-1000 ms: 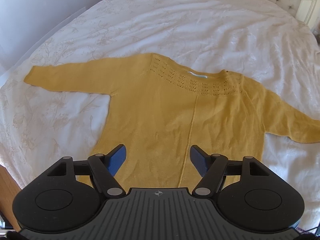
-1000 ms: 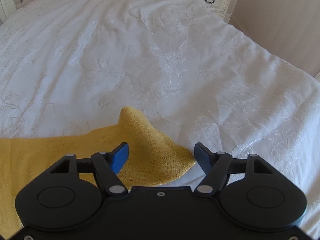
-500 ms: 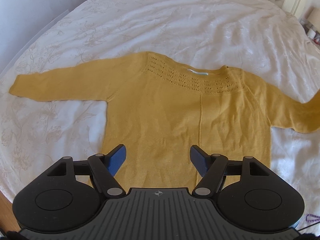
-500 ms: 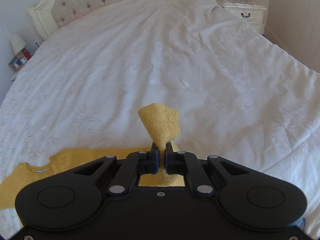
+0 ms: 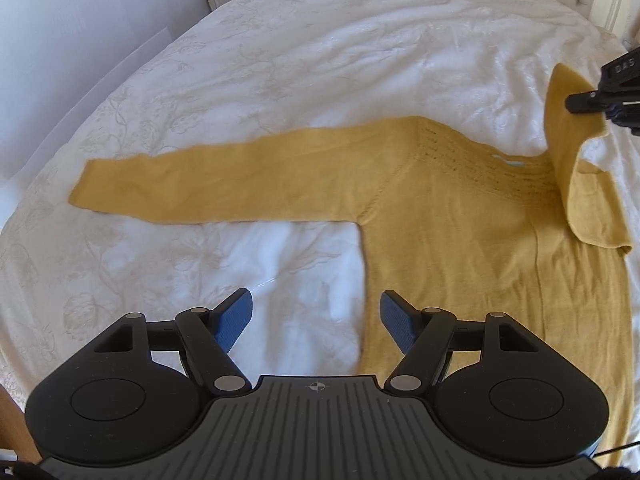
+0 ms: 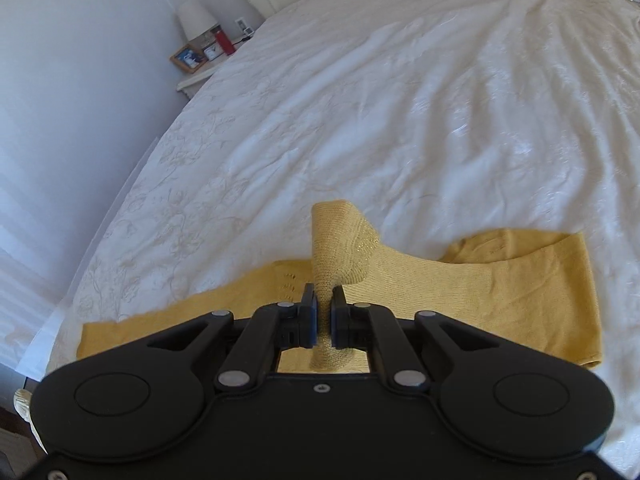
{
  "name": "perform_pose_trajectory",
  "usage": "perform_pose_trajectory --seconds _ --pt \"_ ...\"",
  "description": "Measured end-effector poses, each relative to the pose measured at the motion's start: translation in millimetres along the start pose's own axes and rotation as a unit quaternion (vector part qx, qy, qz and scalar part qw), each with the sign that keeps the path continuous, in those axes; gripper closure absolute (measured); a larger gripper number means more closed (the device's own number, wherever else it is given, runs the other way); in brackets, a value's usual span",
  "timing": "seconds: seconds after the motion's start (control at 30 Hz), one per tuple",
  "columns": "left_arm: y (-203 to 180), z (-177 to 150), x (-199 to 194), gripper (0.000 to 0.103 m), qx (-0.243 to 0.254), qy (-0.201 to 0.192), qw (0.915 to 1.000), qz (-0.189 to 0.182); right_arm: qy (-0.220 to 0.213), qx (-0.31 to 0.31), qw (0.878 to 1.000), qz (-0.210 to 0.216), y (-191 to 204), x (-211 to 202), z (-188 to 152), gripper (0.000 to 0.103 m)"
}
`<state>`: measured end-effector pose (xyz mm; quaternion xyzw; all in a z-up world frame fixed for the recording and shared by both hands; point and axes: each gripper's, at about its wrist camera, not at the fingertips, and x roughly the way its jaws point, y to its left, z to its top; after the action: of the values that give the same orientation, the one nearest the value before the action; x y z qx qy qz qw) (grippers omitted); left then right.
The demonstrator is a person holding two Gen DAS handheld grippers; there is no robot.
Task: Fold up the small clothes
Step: 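Lift the cuff with the right gripper and fold the sleeve across the body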
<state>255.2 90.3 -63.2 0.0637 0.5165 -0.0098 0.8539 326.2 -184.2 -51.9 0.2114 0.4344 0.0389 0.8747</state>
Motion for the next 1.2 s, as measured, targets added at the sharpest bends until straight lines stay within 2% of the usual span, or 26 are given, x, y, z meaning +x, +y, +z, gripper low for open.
perform_pose_trajectory --seconds 0.17,0.2,0.23,0.3,0.33,0.37,0.43,0.63,0.87,1.03,1.2 --pt "30.1 -4.3 8.4 0.033 -0.018 0.013 0.9997 0.009 0.046 -0.038 0.998 -0.012 43.5 53.3 -34.1 0.09" --pt "34.7 -4.1 10.5 0.034 -0.019 0.015 0.9996 0.01 0.054 -0.042 0.998 -0.012 46.7 60.7 -39.4 0.088" --pt "38.4 -4.0 12.4 0.034 -0.02 0.017 0.9996 0.009 0.061 -0.044 0.997 -0.008 51.7 64.9 -45.2 0.082" --pt "43.7 -4.2 15.8 0.034 -0.021 0.018 0.9996 0.007 0.067 -0.049 0.997 0.005 59.2 70.2 -56.0 0.08" --pt "44.9 -3.3 17.4 0.034 -0.021 0.018 0.9996 0.007 0.066 -0.051 0.996 0.014 59.9 69.9 -59.6 0.075" --pt "45.8 -2.3 18.1 0.034 -0.021 0.018 0.9996 0.007 0.063 -0.053 0.996 0.022 61.0 69.4 -62.2 0.062" --pt "45.7 0.3 20.9 0.034 -0.021 0.015 0.9997 0.004 0.057 -0.053 0.997 0.03 59.0 63.4 -67.6 0.045" --pt "27.3 16.5 32.4 0.034 -0.012 -0.001 0.9998 -0.013 0.054 -0.049 0.997 -0.003 32.7 44.2 -80.9 0.044" --pt "-21.1 40.3 62.0 0.034 0.001 -0.003 0.9985 -0.055 0.067 -0.022 0.996 -0.062 -23.8 15.4 -110.8 0.044" --pt "-53.1 55.3 88.1 0.034 0.032 -0.006 0.9971 -0.069 0.066 -0.017 0.994 -0.08 -48.4 -3.0 -122.3 0.044" --pt "-68.2 63.7 114.1 0.034 0.034 0.006 0.9953 -0.09 0.061 -0.03 0.994 -0.086 -62.1 -16.2 -126.8 0.044"
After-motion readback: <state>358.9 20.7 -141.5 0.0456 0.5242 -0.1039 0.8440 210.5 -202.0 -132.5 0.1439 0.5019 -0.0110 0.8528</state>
